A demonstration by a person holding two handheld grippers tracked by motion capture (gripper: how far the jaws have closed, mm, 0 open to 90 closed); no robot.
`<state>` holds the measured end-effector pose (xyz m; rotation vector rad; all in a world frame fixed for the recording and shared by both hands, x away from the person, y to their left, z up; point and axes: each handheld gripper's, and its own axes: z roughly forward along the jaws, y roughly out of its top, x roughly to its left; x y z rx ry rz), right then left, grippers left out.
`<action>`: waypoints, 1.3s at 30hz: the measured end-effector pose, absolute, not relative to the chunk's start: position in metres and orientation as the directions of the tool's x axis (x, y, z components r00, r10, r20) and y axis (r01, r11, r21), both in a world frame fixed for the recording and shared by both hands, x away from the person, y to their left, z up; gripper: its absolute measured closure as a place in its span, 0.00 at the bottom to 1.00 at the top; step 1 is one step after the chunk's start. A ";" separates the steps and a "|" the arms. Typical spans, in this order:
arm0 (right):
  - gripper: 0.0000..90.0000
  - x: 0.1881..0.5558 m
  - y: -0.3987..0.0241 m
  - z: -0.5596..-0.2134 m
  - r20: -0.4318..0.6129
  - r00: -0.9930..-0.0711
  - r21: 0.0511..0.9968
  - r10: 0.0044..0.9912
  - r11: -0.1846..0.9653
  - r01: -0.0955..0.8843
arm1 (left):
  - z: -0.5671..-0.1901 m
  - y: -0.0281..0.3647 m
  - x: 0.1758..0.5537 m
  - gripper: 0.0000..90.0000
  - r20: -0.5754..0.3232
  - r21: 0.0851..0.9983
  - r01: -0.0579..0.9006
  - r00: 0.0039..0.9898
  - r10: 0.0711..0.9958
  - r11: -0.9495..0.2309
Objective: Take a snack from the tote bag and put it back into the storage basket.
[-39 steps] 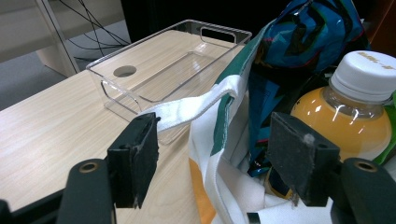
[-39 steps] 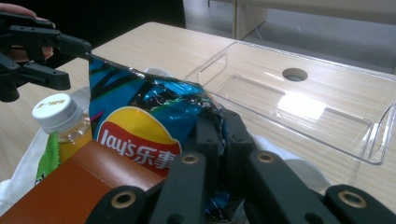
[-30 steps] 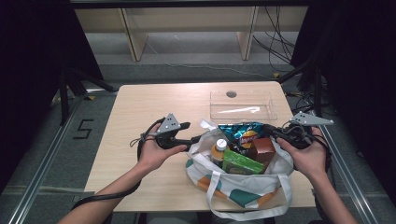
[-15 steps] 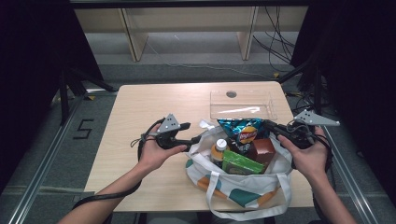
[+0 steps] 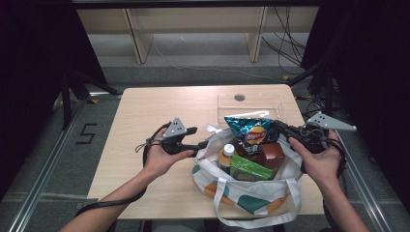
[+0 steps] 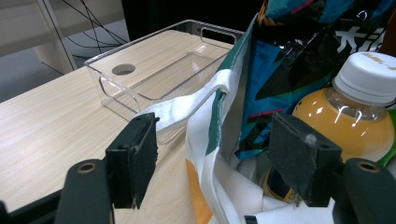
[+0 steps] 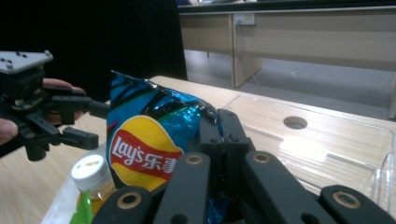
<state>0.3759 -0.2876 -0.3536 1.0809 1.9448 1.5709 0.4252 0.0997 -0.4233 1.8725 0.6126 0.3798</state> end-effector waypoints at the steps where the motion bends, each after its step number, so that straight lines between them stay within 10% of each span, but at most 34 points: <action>1: 1.00 0.376 -0.288 -0.353 0.143 -0.616 0.952 0.775 0.062 0.299 | -0.423 0.100 0.425 0.36 -0.026 0.929 0.233 0.816 0.577 -0.288; 39: 1.00 0.376 -0.287 -0.317 0.138 -0.594 0.982 0.792 -0.030 0.189 | -0.424 0.099 0.426 0.36 -0.041 0.931 0.243 0.813 0.581 -0.274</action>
